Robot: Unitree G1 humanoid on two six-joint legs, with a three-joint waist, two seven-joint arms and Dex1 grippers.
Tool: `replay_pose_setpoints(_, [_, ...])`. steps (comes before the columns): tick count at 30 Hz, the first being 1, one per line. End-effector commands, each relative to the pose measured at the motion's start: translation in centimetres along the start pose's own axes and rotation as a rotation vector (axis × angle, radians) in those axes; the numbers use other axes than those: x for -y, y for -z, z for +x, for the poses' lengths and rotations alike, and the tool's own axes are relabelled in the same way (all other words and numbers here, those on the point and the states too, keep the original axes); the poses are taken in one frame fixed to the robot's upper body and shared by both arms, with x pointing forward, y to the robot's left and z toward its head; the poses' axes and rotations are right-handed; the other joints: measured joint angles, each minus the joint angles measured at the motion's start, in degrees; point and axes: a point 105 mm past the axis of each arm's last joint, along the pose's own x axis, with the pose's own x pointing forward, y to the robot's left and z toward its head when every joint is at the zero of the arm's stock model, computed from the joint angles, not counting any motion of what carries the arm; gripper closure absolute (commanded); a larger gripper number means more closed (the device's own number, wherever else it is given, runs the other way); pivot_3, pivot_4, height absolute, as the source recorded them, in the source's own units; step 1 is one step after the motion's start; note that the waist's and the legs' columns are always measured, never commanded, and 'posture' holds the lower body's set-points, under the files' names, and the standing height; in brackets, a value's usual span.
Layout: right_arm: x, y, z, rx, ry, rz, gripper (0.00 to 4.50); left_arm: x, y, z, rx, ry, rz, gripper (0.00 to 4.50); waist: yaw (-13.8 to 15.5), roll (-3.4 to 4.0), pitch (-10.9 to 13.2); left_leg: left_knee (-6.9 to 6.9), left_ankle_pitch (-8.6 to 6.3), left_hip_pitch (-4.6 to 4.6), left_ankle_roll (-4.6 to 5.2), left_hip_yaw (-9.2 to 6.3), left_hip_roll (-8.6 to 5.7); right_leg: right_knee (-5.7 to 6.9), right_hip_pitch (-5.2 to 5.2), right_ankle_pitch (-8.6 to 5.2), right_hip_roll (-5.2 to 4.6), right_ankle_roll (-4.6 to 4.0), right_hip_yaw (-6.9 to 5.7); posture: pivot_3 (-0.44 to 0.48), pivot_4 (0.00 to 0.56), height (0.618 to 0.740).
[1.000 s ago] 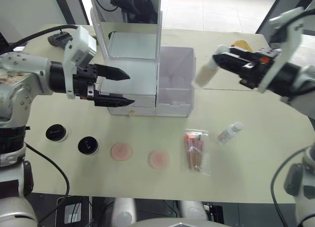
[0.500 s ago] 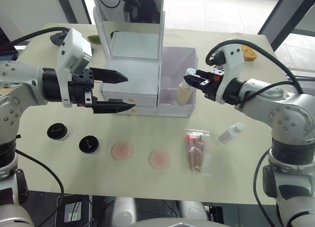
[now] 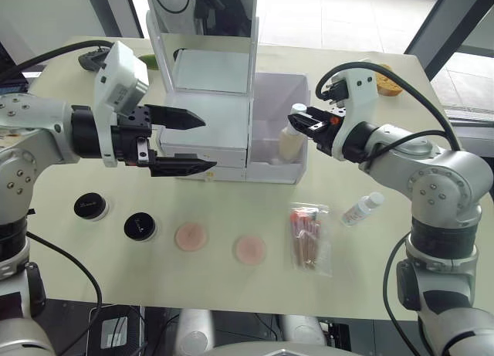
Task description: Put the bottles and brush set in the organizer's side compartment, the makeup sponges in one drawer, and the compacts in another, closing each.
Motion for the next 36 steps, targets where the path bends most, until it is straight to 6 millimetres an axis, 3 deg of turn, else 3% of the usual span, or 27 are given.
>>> replay_pose_setpoints(1, [1.2,0.8,-0.2,-0.008,0.088,0.013,3.56,0.1,-1.2,0.0,0.025,0.004,0.055,0.21,0.1,0.00,0.0,0.00,0.00,0.00,0.00,0.00,0.00,0.00,0.00,0.00,0.00,0.00,0.00,0.000,0.150,0.715])
replay_pose_setpoints(7, [1.5,-1.2,0.2,0.098,0.134,0.058,3.56,0.0,-1.3,0.3,0.032,0.016,0.054,0.21,0.0,0.00,0.0,0.00,0.00,0.00,0.00,-0.01,0.00,0.00,0.01,0.00,0.00,0.01,-0.01,0.000,0.150,0.715])
replay_pose_setpoints(14, [1.3,-0.9,0.0,0.095,0.149,0.080,3.56,0.1,-1.4,0.5,0.030,0.029,0.056,0.21,0.0,0.00,0.0,-0.02,0.00,-0.01,0.00,-0.01,0.00,0.01,-0.02,0.01,0.00,0.01,0.00,0.000,0.150,0.715])
replay_pose_setpoints(28, [-0.8,4.3,-0.6,-0.029,0.125,0.070,3.56,0.0,-1.6,1.1,0.031,0.062,0.065,0.21,0.0,0.00,0.0,-0.05,0.00,-0.06,0.00,-0.01,0.00,-0.01,-0.07,0.00,0.00,0.01,-0.01,0.000,0.150,0.715])
replay_pose_setpoints(36, [-1.1,5.2,-0.6,-0.052,0.118,0.032,3.56,-0.1,-1.7,1.2,0.026,0.079,0.073,0.21,0.0,0.00,0.0,-0.04,0.00,-0.07,0.00,-0.01,0.00,0.00,-0.09,0.00,0.00,0.00,-0.01,0.000,0.150,0.715])
